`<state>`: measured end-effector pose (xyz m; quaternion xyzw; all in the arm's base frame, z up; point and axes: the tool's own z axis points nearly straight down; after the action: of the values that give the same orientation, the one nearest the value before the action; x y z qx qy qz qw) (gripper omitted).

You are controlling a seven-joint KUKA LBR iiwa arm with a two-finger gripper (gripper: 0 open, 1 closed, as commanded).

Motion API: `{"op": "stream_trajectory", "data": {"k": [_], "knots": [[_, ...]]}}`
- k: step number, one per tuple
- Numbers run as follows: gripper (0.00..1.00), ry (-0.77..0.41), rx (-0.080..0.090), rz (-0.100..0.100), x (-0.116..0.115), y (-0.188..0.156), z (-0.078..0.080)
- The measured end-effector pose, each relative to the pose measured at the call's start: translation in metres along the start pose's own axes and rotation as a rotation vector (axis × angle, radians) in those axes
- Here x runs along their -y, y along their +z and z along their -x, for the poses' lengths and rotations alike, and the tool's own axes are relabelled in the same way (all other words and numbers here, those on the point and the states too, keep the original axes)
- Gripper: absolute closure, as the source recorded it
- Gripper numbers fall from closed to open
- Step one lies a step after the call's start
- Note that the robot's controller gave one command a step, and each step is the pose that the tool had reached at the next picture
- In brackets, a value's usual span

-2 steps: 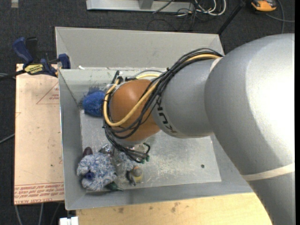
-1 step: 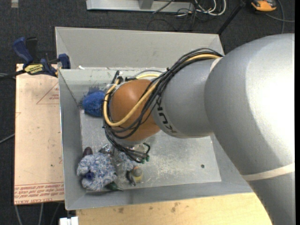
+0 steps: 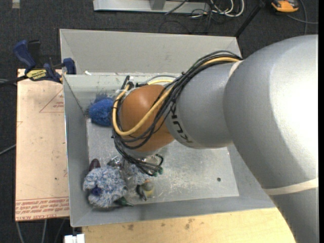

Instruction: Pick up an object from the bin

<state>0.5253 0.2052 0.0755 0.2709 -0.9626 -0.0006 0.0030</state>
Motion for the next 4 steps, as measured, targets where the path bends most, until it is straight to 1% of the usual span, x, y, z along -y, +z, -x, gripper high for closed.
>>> {"op": "stream_trajectory", "data": {"k": [1,2,3,4], "knots": [[1.0,0.0,-0.001,0.0,0.0,-0.021,-0.001],[1.0,0.0,0.007,-0.002,0.0,-0.038,0.001],[1.0,0.001,0.009,-0.002,0.0,-0.052,0.001],[1.0,0.001,0.007,-0.002,0.0,-0.062,0.001]]}}
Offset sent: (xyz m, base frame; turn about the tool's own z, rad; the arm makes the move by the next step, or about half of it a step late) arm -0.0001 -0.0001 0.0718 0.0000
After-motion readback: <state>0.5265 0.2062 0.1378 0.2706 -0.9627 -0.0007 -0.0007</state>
